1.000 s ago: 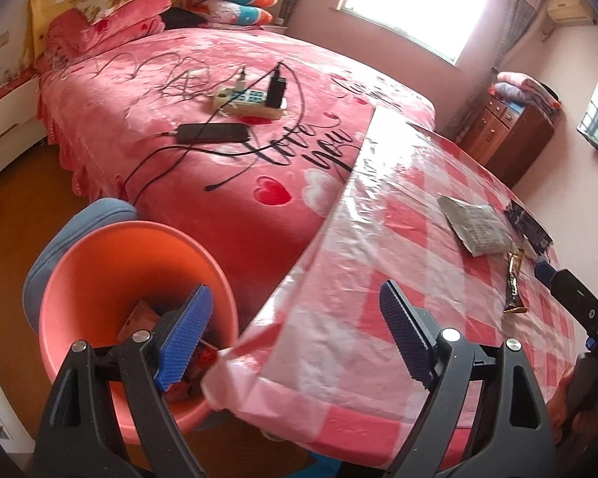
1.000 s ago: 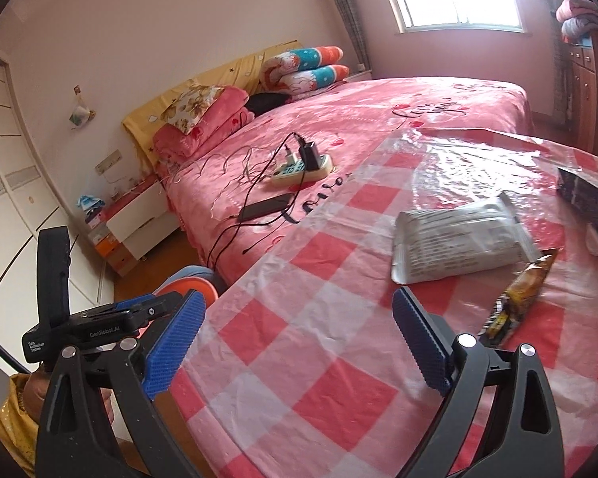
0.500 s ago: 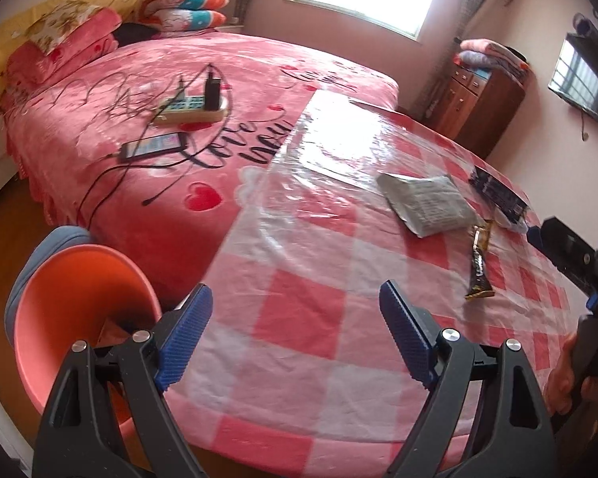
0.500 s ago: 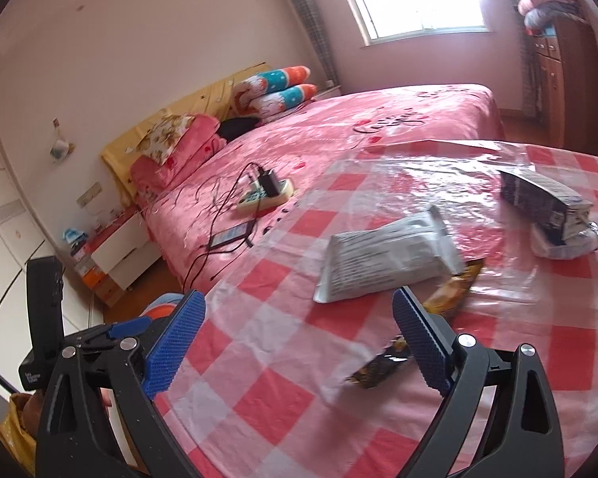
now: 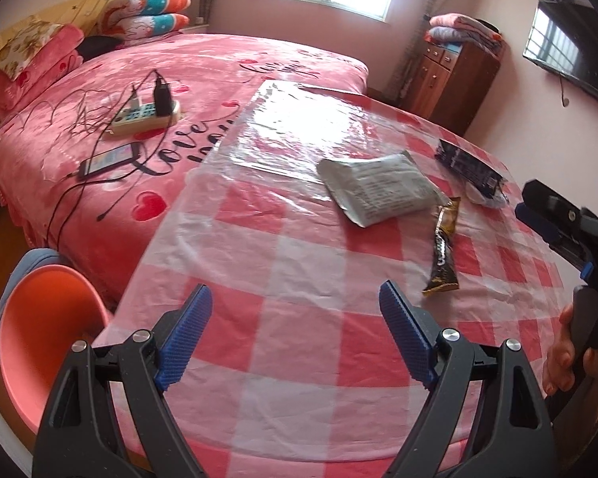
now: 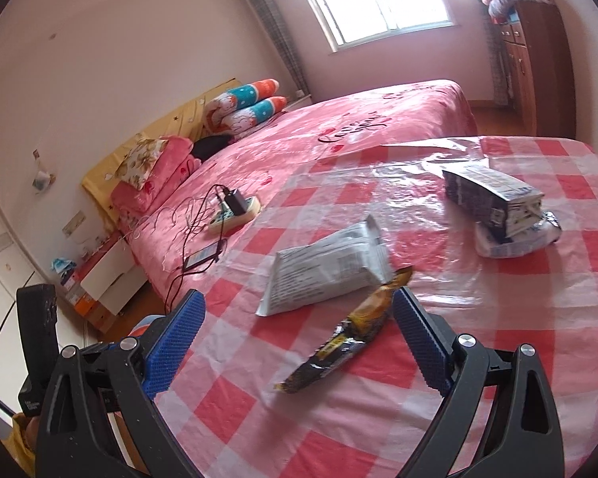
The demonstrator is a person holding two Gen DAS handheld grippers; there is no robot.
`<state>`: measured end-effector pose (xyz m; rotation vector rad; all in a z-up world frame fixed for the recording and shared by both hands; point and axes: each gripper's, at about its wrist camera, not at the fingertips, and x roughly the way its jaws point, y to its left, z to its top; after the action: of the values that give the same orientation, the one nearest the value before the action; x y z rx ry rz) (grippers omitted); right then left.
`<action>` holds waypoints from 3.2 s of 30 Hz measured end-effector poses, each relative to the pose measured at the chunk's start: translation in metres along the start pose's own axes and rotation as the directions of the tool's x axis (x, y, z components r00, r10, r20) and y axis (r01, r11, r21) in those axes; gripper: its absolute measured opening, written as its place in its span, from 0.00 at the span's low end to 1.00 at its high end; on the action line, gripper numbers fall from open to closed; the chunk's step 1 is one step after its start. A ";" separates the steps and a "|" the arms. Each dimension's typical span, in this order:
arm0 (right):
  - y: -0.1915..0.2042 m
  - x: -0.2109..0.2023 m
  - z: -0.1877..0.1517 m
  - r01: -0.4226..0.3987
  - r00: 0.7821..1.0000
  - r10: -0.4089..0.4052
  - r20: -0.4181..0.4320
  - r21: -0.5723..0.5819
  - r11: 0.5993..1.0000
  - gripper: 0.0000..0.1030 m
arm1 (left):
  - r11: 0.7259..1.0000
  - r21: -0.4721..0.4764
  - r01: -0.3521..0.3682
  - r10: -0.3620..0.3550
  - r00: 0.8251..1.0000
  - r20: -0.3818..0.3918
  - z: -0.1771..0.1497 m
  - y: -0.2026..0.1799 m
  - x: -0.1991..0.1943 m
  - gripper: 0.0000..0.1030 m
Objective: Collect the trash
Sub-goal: 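Return both open grippers toward the remaining trash on the sheet, then grasp the grey packet with the left gripper while the right gripper grasps the milk carton, then carry the grey packet and milk carton to the orange bucket and release both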
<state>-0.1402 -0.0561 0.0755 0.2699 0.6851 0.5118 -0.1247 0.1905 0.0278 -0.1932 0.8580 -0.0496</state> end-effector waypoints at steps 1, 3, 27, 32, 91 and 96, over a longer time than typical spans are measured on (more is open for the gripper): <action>-0.005 0.000 0.000 0.005 1.000 -0.005 -0.002 0.010 1.000 0.91 | 1.000 0.004 0.004 -0.004 1.000 -0.006 -0.001 -0.004 0.002 0.84; -0.011 0.000 0.002 0.012 1.000 -0.012 -0.006 0.023 1.000 0.91 | 1.000 0.014 0.014 -0.014 1.000 -0.017 -0.002 -0.010 0.005 0.84; -0.101 -0.006 0.023 0.215 0.977 -0.214 -0.020 0.127 0.968 0.91 | 0.944 0.269 0.193 -0.184 0.981 -0.059 0.015 -0.104 0.041 0.84; -0.125 0.005 0.038 0.243 0.970 -0.237 -0.060 0.142 0.960 0.91 | 0.930 0.323 0.177 -0.176 0.984 -0.032 0.042 -0.097 0.050 0.84; -0.125 0.067 0.056 0.399 0.908 -0.409 -0.089 -0.112 0.910 0.66 | 0.880 0.391 0.270 -0.241 0.963 -0.124 0.098 -0.090 0.149 0.78; -0.116 0.052 0.047 0.389 0.916 -0.394 -0.072 -0.083 0.918 0.66 | 0.897 0.346 0.277 -0.257 0.961 -0.102 0.094 -0.084 0.140 0.78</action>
<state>-0.0333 -0.1297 0.0361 0.0419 0.7827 0.1611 0.0403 0.1053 -0.0011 0.0347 0.8562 -0.4687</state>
